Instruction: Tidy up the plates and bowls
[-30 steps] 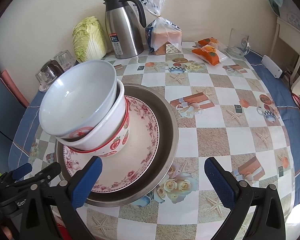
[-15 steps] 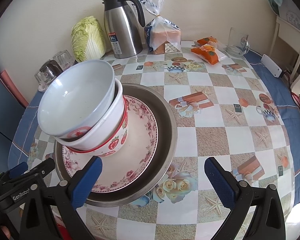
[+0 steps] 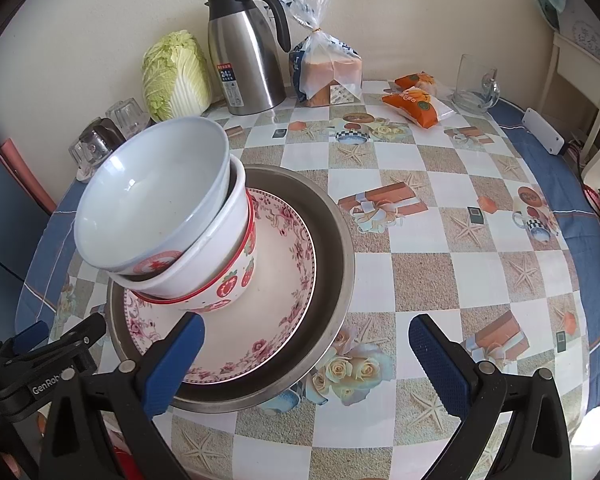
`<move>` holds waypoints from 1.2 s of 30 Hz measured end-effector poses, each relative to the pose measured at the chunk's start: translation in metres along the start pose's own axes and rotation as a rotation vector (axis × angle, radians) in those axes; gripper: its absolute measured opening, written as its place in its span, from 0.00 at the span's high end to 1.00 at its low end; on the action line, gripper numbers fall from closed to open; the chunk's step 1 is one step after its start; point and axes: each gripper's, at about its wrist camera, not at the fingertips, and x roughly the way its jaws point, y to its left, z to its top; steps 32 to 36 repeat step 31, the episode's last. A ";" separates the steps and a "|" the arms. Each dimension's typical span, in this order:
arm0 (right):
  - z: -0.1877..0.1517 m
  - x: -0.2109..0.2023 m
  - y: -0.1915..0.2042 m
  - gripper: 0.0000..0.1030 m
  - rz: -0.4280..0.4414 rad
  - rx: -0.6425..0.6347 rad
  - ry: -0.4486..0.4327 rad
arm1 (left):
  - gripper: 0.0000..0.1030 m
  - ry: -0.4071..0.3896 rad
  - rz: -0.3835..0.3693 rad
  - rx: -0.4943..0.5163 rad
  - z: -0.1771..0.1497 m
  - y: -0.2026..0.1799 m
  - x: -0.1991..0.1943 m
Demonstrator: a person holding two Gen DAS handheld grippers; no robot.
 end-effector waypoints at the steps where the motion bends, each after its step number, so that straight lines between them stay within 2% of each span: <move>1: 0.000 0.000 0.000 0.00 0.000 0.000 0.000 | 0.05 -0.001 -0.002 0.002 0.000 0.000 0.000; 23: -0.001 0.001 0.000 0.00 0.000 -0.001 0.004 | 0.05 -0.027 -0.036 -0.007 0.002 0.000 -0.007; 28: -0.001 0.001 0.000 0.00 0.000 -0.001 0.004 | 0.05 -0.070 -0.008 0.006 0.000 -0.002 -0.016; 36: -0.001 0.001 0.000 0.00 -0.001 -0.001 0.005 | 0.05 -0.067 -0.022 -0.001 0.001 0.000 -0.015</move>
